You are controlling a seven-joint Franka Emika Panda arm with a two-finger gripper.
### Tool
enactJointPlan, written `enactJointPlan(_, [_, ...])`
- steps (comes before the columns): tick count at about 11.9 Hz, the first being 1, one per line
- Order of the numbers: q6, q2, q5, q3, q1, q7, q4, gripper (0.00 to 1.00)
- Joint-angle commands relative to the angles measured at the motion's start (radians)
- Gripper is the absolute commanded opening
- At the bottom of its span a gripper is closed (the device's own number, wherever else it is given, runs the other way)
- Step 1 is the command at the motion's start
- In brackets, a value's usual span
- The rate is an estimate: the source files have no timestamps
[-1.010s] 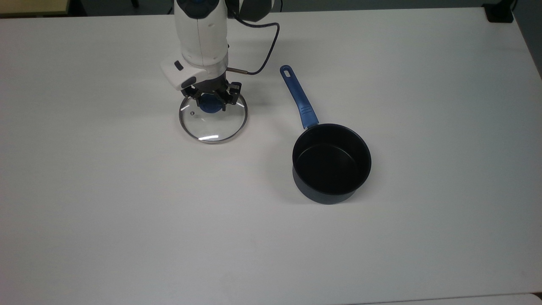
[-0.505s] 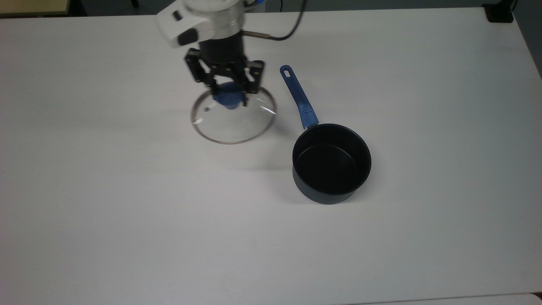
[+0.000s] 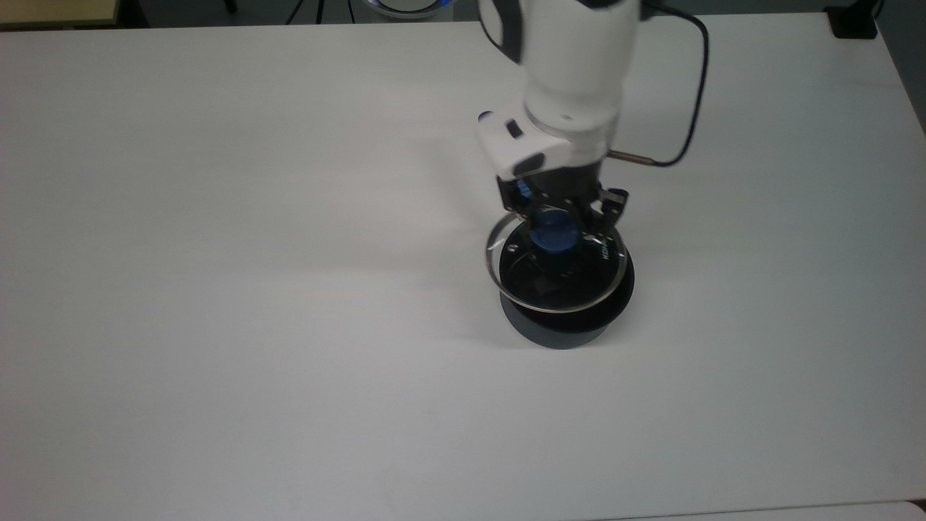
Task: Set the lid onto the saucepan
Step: 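Lift the glass lid and carry it over the saucepan, then lower the lid onto the saucepan rim and open the gripper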
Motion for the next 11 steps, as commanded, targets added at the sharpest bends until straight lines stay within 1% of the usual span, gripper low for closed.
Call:
enactJointPlan(1, [0.008, 0.036, -0.016, -0.003, 0.024, 0.046, 0.047, 0.47])
enactJointPlan(4, [0.011, 0.056, -0.016, -0.003, 0.037, 0.052, 0.049, 0.47])
enactJointPlan(5, [0.020, 0.062, -0.019, -0.003, 0.038, 0.052, 0.044, 0.63])
enactJointPlan(6, [0.022, 0.062, -0.016, -0.003, 0.037, 0.052, 0.041, 1.00])
enactJointPlan(9, [0.013, 0.046, -0.014, -0.005, 0.024, 0.052, 0.038, 1.00])
enactJointPlan(11, [0.004, -0.019, -0.003, -0.005, -0.012, 0.069, 0.037, 1.00])
